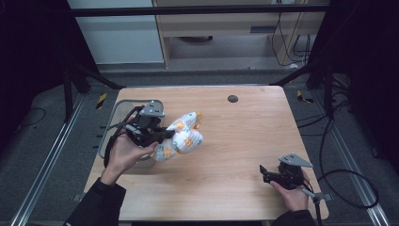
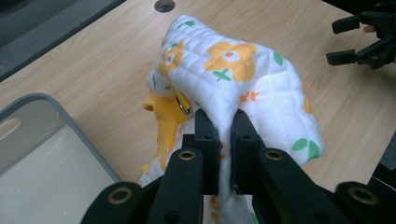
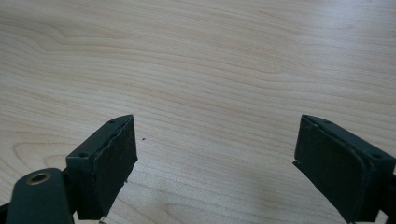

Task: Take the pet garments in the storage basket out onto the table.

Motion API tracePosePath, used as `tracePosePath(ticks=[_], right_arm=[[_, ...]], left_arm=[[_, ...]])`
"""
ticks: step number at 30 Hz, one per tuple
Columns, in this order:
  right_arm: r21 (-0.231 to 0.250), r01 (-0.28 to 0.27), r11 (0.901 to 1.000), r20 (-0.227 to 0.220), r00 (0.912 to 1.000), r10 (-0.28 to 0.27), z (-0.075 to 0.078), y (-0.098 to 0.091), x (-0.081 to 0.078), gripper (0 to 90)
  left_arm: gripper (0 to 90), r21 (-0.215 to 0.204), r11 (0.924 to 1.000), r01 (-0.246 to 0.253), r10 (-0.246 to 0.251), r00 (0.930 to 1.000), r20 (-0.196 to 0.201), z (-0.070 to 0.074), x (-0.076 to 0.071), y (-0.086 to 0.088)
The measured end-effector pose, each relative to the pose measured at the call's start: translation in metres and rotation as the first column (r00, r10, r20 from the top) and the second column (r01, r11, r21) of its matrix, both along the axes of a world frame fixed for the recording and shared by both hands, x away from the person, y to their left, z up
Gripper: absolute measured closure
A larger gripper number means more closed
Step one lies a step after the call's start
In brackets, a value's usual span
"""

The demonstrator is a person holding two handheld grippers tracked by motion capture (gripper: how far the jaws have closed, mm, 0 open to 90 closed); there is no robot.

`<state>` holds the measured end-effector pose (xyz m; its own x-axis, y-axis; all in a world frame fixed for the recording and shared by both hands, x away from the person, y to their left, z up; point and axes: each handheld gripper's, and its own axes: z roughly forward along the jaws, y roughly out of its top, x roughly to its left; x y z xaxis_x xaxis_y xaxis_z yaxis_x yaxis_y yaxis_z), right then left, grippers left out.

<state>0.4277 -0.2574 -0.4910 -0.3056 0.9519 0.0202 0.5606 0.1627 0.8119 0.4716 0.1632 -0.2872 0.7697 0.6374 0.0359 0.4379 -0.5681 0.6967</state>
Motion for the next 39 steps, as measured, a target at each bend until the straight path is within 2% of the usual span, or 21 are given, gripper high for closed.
tracePosePath(ticks=[25, 39], right_arm=[[0.001, -0.004, 1.0000, -0.001, 1.0000, 0.004, 0.000, 0.000, 0.000, 13.0], [0.000, -0.004, 1.0000, 0.001, 1.0000, 0.004, 0.000, 0.000, 0.000, 13.0]], left_arm=[[83.8, 0.057, 0.9945, 0.088, -0.084, 0.9942, -0.067, -0.038, 0.007, -0.044], [83.6, 0.052, 0.9914, 0.120, -0.114, 0.9873, -0.111, -0.072, 0.011, -0.067]])
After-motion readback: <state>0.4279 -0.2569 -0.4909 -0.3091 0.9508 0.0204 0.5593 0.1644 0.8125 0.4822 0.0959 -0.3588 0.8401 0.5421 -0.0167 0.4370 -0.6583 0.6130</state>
